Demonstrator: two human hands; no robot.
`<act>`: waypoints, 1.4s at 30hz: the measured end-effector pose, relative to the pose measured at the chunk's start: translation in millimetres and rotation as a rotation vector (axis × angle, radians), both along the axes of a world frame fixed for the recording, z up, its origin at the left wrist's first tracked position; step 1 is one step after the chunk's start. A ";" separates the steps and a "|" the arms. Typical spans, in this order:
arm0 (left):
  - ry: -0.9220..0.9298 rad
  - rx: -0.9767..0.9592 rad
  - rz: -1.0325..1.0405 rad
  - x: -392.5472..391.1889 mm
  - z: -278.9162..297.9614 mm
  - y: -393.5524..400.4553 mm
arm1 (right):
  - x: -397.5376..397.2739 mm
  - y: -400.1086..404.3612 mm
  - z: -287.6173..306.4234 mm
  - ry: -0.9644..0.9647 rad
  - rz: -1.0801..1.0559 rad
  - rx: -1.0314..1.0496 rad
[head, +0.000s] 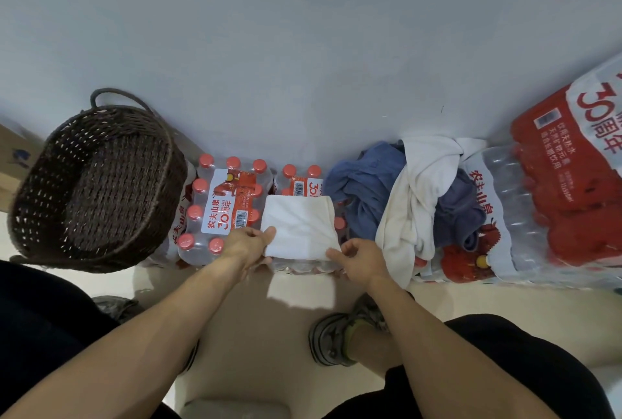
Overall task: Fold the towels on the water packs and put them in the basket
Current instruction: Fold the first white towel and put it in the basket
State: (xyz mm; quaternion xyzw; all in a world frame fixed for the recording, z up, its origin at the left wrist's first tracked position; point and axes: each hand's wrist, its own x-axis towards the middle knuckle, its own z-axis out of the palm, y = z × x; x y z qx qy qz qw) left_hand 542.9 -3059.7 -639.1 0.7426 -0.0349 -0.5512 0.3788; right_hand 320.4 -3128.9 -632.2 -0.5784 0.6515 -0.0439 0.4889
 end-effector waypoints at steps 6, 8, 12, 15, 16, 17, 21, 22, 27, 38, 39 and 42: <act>0.102 0.010 -0.004 -0.1 -0.2 2.0 | 2.1 8.5 -3.4 -0.131 -0.044 0.254; 0.053 0.006 -0.074 1.0 -1.6 3.0 | 2.9 8.3 -4.1 -0.051 0.021 0.134; -0.099 0.048 -0.191 6.0 -4.9 6.0 | -3.5 1.8 -1.5 0.268 0.304 -0.107; -0.120 0.050 -0.253 8.7 -1.6 6.8 | -4.0 0.8 0.8 0.474 0.439 0.006; -0.129 0.053 -0.275 8.7 0.5 6.2 | 0.1 -0.8 2.6 0.421 0.362 0.021; -0.140 0.055 -0.289 8.4 2.2 5.7 | 5.7 -3.2 4.7 0.311 0.229 0.039; -0.191 0.046 -0.319 3.2 3.2 7.6 | 36.3 -3.8 16.2 -0.160 -0.163 0.367; -0.211 0.042 -0.333 1.7 2.2 9.1 | 40.3 -1.7 12.9 -0.167 -0.161 0.356; -0.382 0.010 -0.330 3.3 -2.1 16.0 | 29.1 -2.1 2.8 0.228 -0.060 -0.008; -0.165 -0.095 -0.311 10.7 10.9 20.5 | 41.6 17.9 -9.3 0.171 0.875 -0.428; -0.135 -0.061 -0.340 14.0 14.5 20.1 | 41.5 18.8 -11.4 0.193 0.881 -0.460; -0.335 -0.004 -0.660 28.7 23.7 14.6 | 46.3 16.7 -9.0 0.145 0.790 -0.484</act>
